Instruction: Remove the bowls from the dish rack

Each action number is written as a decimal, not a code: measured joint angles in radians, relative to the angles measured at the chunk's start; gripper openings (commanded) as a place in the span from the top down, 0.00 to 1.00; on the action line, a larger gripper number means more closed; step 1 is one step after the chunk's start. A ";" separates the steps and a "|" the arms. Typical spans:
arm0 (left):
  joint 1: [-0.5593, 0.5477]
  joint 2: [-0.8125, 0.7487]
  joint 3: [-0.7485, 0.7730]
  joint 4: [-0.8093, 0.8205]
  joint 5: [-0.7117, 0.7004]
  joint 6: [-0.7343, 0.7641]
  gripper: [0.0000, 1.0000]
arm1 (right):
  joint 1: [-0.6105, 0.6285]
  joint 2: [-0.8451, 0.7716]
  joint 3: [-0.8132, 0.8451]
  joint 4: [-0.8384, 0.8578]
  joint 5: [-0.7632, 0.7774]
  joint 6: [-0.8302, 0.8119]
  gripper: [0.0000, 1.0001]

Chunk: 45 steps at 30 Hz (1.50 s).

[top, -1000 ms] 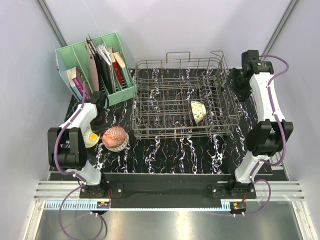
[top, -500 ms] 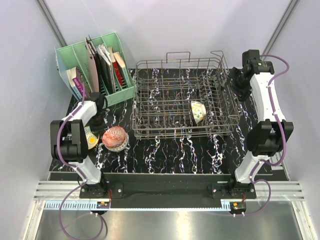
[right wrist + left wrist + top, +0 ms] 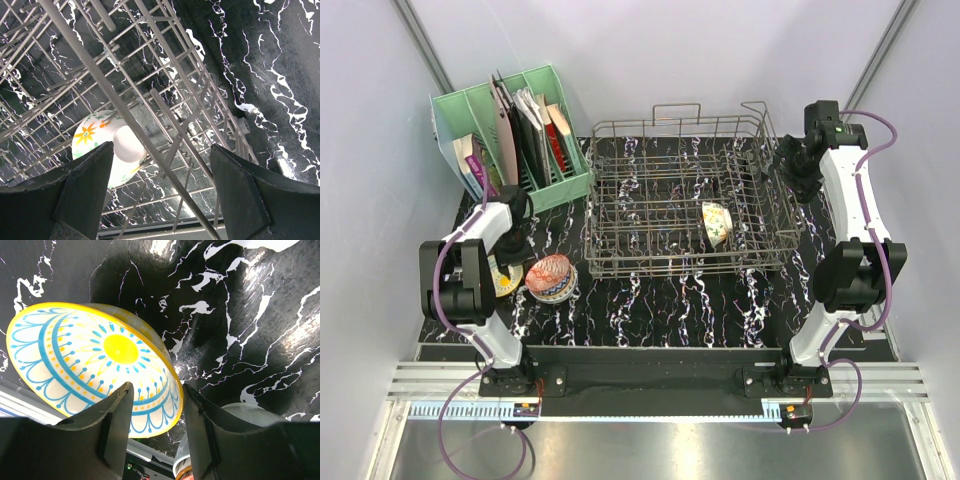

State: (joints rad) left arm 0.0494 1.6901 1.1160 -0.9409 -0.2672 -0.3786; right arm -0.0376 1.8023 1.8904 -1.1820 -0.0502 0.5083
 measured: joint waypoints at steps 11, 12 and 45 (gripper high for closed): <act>0.000 -0.160 0.053 -0.010 0.001 -0.023 0.47 | -0.002 0.000 -0.040 0.034 -0.015 -0.003 0.15; 0.000 -0.189 0.071 -0.012 0.001 -0.027 0.48 | -0.002 0.000 -0.041 0.034 -0.017 -0.003 0.15; -0.477 -0.089 0.493 0.100 0.274 -0.127 0.46 | 0.249 0.026 0.350 -0.140 0.102 -0.077 0.19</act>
State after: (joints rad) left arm -0.4278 1.6012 1.6089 -0.8410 0.0063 -0.5056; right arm 0.2111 1.8278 2.2406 -1.3224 0.0521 0.4313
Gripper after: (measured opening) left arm 0.538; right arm 0.810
